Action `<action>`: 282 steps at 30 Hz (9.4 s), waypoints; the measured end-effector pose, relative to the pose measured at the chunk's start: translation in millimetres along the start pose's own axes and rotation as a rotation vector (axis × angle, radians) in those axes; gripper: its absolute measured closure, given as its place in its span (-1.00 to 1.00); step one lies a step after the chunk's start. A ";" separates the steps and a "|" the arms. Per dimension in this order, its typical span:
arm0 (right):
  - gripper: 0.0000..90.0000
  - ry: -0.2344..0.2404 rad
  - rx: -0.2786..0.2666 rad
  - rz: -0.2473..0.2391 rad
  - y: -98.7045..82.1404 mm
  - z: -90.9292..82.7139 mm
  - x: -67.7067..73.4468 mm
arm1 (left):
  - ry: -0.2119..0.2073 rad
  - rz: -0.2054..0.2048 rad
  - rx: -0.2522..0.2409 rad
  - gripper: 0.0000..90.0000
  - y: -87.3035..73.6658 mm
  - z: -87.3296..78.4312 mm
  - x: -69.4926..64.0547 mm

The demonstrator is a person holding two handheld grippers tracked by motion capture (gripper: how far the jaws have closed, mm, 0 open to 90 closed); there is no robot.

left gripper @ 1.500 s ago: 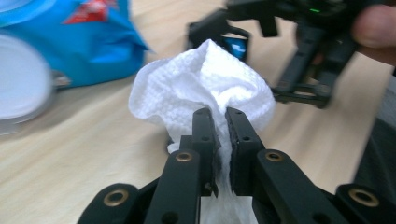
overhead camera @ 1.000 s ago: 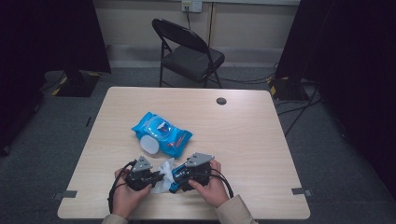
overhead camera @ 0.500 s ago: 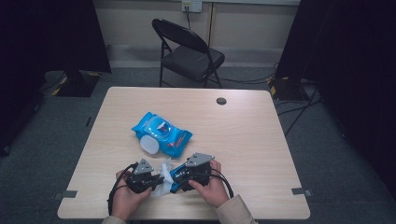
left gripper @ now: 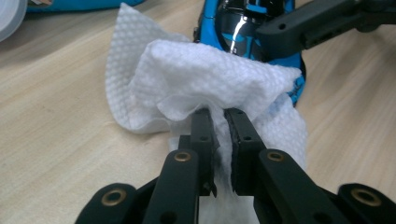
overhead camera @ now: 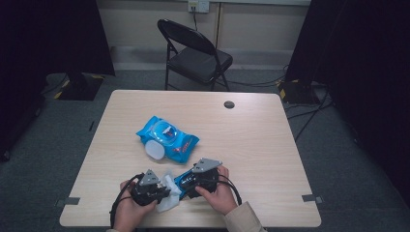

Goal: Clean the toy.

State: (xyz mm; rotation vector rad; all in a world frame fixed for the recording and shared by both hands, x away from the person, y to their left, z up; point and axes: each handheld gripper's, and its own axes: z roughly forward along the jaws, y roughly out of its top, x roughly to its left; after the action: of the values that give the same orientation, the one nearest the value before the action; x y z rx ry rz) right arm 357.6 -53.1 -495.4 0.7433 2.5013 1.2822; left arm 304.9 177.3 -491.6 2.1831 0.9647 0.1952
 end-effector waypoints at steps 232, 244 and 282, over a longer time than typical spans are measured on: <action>0.54 0.091 -0.042 -0.014 -6.5 -27.3 -15.9 | -0.043 0.048 -0.162 0.04 89.4 10.5 25.1; -0.06 0.043 0.011 -0.054 -10.2 -36.0 -15.2 | -0.083 0.102 -0.048 0.16 77.2 35.3 0.1; -0.65 -0.007 -0.031 -0.096 -12.7 -15.3 -4.1 | -0.102 -0.077 0.052 0.84 71.8 57.7 37.9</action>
State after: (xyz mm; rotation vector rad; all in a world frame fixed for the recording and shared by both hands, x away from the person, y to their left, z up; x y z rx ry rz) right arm 350.4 -72.0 -496.8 0.6115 2.4730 1.2794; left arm 396.6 138.6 -490.3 2.1760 1.0046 0.0223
